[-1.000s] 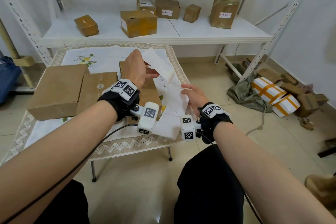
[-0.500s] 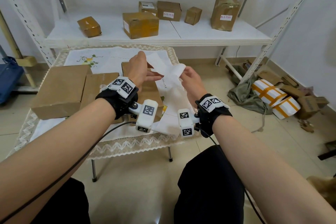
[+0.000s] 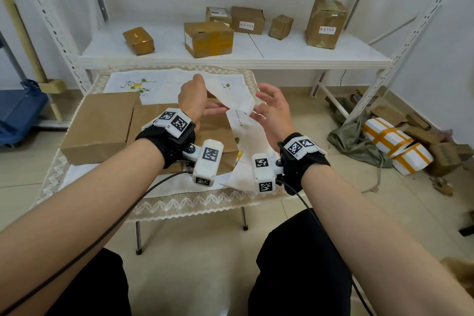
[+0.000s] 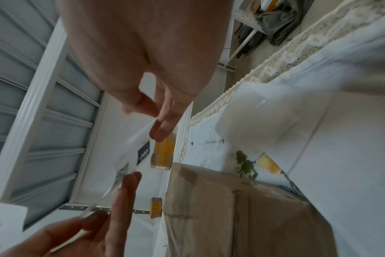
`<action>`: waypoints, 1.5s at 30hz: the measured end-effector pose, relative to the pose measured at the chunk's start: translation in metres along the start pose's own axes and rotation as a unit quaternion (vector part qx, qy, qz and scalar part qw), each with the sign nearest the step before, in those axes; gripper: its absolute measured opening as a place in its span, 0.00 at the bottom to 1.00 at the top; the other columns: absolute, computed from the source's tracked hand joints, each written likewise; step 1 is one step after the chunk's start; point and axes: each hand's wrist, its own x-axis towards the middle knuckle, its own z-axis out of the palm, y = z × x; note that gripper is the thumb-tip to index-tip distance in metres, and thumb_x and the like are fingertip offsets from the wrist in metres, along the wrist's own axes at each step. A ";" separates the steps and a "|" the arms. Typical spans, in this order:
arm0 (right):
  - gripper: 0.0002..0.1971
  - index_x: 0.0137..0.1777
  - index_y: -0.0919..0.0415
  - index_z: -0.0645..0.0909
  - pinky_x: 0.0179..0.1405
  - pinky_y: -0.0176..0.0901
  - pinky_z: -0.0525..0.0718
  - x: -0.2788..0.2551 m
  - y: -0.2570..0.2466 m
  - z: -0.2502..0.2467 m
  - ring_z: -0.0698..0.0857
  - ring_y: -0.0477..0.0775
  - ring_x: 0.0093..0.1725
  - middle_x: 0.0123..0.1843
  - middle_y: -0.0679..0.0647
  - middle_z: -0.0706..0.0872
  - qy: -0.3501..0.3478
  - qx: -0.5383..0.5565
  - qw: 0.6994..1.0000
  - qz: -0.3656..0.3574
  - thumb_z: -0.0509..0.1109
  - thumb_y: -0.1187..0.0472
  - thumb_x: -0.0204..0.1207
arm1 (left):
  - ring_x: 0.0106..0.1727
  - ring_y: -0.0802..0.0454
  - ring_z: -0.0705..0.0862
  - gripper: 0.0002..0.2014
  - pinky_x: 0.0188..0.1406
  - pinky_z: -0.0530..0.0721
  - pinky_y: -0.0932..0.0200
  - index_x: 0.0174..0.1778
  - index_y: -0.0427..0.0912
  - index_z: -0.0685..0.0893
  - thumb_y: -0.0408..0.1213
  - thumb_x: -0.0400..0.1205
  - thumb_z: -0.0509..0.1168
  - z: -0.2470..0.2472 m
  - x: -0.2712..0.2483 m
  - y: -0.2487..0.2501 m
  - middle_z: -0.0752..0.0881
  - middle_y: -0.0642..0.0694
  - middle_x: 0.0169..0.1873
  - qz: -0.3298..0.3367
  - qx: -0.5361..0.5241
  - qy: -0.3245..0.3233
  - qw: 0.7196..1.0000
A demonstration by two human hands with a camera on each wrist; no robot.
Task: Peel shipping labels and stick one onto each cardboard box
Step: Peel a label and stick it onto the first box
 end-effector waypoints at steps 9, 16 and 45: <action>0.11 0.45 0.53 0.93 0.71 0.50 0.79 -0.006 -0.004 0.008 0.85 0.51 0.63 0.57 0.46 0.91 -0.021 -0.144 0.989 0.037 0.68 0.54 0.78 | 0.38 0.37 0.92 0.19 0.39 0.92 0.50 0.68 0.37 0.73 0.40 0.85 0.46 -0.001 -0.011 0.001 0.86 0.34 0.57 -0.003 0.010 -0.011 1.000; 0.12 0.48 0.58 0.92 0.67 0.42 0.79 -0.017 -0.003 0.014 0.87 0.44 0.60 0.53 0.48 0.93 -0.089 -0.186 0.978 -0.002 0.82 0.53 0.69 | 0.41 0.39 0.93 0.18 0.34 0.89 0.56 0.58 0.33 0.79 0.37 0.85 0.47 -0.005 -0.029 0.000 0.90 0.33 0.49 0.009 0.014 -0.030 0.999; 0.10 0.59 0.62 0.82 0.42 0.49 0.86 -0.036 -0.003 0.022 0.88 0.57 0.42 0.47 0.56 0.88 0.050 0.006 0.980 0.192 0.72 0.64 0.78 | 0.32 0.52 0.73 0.07 0.37 0.73 0.57 0.46 0.39 0.79 0.39 0.81 0.62 -0.051 -0.025 -0.016 0.75 0.46 0.32 0.009 0.247 0.013 0.969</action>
